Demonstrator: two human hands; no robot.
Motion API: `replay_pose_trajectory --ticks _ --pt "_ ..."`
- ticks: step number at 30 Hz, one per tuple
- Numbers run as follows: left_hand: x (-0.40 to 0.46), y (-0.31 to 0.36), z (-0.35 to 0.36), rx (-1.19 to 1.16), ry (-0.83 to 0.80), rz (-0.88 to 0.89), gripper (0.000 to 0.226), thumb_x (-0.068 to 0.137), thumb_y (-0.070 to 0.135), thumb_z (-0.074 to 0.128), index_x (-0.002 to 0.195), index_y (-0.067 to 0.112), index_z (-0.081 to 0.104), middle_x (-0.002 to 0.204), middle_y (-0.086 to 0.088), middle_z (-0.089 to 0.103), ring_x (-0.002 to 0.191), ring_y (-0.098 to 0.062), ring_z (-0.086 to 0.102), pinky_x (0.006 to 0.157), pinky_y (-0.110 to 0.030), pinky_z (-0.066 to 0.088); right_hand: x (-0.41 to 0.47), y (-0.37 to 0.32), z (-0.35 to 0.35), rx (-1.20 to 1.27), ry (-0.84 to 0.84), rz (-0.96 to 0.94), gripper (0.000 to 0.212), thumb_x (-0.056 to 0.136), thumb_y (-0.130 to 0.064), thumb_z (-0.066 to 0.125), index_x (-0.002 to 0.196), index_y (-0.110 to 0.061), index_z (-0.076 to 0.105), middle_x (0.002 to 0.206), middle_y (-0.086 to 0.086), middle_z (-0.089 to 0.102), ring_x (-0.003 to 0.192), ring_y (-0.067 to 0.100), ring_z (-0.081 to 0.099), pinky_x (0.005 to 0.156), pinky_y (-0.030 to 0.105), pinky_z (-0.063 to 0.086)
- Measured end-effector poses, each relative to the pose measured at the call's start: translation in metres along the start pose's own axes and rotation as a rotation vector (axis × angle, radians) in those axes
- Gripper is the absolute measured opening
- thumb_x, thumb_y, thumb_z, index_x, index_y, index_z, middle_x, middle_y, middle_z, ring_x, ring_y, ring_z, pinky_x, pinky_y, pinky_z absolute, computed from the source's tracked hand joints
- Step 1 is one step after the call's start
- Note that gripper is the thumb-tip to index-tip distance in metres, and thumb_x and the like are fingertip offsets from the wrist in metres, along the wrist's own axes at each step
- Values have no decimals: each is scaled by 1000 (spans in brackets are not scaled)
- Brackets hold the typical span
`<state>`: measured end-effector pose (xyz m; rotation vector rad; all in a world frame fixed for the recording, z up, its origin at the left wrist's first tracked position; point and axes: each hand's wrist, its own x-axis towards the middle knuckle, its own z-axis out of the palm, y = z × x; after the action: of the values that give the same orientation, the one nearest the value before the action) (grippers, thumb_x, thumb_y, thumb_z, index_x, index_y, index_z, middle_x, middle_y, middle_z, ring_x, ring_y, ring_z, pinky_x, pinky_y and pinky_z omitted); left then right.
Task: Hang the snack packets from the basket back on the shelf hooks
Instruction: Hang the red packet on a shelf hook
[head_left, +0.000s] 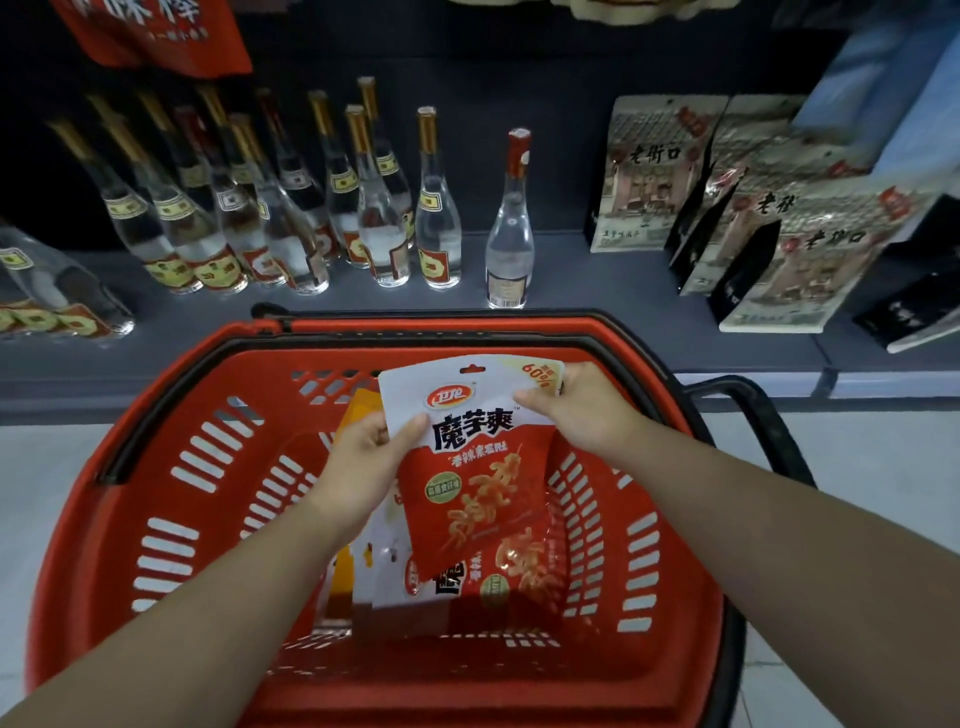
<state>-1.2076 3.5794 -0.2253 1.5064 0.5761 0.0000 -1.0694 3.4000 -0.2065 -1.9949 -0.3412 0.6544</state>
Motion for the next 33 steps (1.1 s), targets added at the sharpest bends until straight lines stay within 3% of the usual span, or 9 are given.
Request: replay_pose_trajectory --ticks 3,6,10,15,19,23,26,28,33 --pt "0 11 5 -14 55 62 24 95 23 54 112 13 67 100 -5 75 89 -21 73 77 -35 60 -3 -8 -9 75 37 -5 21 88 -12 67 106 -4 70 105 9 72 92 18 69 85 29 55" --pt "-4 36 5 -2 74 95 16 94 20 57 103 16 70 97 -5 76 87 -20 73 74 -32 60 -13 -26 -21 186 87 -17 18 84 -8 70 102 -3 70 97 9 72 69 6 68 68 18 57" --pt "-29 101 6 -6 109 140 14 92 15 60 101 16 70 94 -3 76 85 -17 73 74 -29 60 -39 -75 -45 261 127 14 16 81 -12 74 96 -9 72 98 9 74 87 20 72 84 38 58" --pt "-77 224 12 13 68 152 21 97 25 51 101 13 67 85 -2 77 64 -11 71 50 -22 53 -91 -182 -101 264 171 14 7 83 -15 73 90 -13 70 91 2 72 81 16 70 80 36 59" --pt "-125 341 14 25 23 189 26 98 26 49 107 9 67 97 -9 75 84 -24 73 71 -36 59 -144 -284 -158 263 202 -35 2 85 -15 70 85 -16 68 91 0 69 83 15 67 75 29 57" --pt "-177 469 17 63 6 276 21 98 19 48 101 11 68 87 -2 77 77 -16 73 63 -26 59 -203 -394 -216 310 240 -89 9 87 -13 68 96 -13 69 94 1 70 81 14 68 72 26 59" --pt "-212 556 20 57 -13 298 25 97 24 51 108 8 67 98 -11 75 85 -24 73 69 -34 60 -243 -473 -260 295 252 -136 12 89 -18 66 99 -15 68 102 4 71 92 20 69 82 36 58" --pt "-234 609 23 42 -19 317 22 97 25 52 105 13 68 93 -7 76 81 -21 74 63 -30 59 -266 -524 -288 291 255 -164 11 90 -20 64 100 -16 68 102 4 72 89 18 70 76 33 60" --pt "-278 722 31 59 -93 407 22 96 27 52 105 16 69 94 -4 76 85 -22 73 75 -38 59 -313 -622 -344 310 331 -249 15 90 -19 65 102 -12 69 100 2 73 85 14 71 66 25 59"
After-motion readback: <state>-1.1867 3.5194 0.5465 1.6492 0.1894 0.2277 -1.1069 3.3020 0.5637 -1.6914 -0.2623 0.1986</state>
